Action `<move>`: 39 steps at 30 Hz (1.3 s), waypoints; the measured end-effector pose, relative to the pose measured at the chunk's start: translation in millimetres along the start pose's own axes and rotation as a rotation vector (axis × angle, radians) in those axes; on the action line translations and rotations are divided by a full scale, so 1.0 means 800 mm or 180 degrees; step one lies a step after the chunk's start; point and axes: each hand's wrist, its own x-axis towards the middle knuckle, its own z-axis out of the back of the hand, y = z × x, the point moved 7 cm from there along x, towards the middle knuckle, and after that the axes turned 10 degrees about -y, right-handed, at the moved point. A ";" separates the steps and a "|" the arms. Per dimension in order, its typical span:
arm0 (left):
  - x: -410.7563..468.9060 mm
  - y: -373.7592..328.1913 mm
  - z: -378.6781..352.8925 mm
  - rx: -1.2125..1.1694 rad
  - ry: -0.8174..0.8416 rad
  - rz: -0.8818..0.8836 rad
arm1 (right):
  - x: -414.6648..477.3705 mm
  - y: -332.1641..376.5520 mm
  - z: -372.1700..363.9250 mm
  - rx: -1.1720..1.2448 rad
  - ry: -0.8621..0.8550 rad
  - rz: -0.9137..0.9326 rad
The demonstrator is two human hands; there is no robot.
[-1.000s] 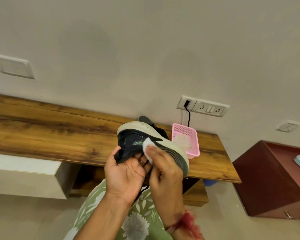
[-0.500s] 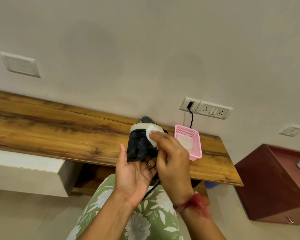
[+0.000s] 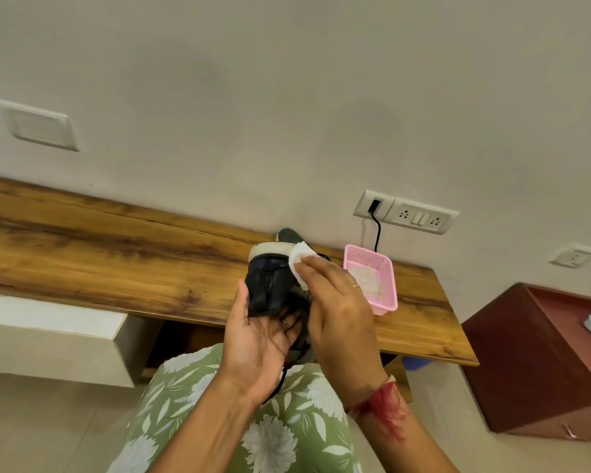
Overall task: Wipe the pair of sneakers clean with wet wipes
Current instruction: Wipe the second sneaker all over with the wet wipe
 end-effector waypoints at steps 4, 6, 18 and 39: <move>-0.003 -0.001 0.004 -0.0284 0.0015 0.0054 | -0.017 0.017 -0.020 0.0053 0.0329 0.0235; -0.002 0.001 0.013 -0.0376 -0.0100 0.0049 | -0.033 0.027 -0.027 0.0033 0.0477 0.0389; 0.000 -0.004 0.012 -0.0409 -0.0166 -0.0032 | -0.011 0.024 -0.027 0.0047 0.0060 0.0075; 0.003 -0.003 0.006 -0.0637 0.0004 0.0134 | -0.037 -0.014 -0.018 0.0886 -0.0304 -0.0511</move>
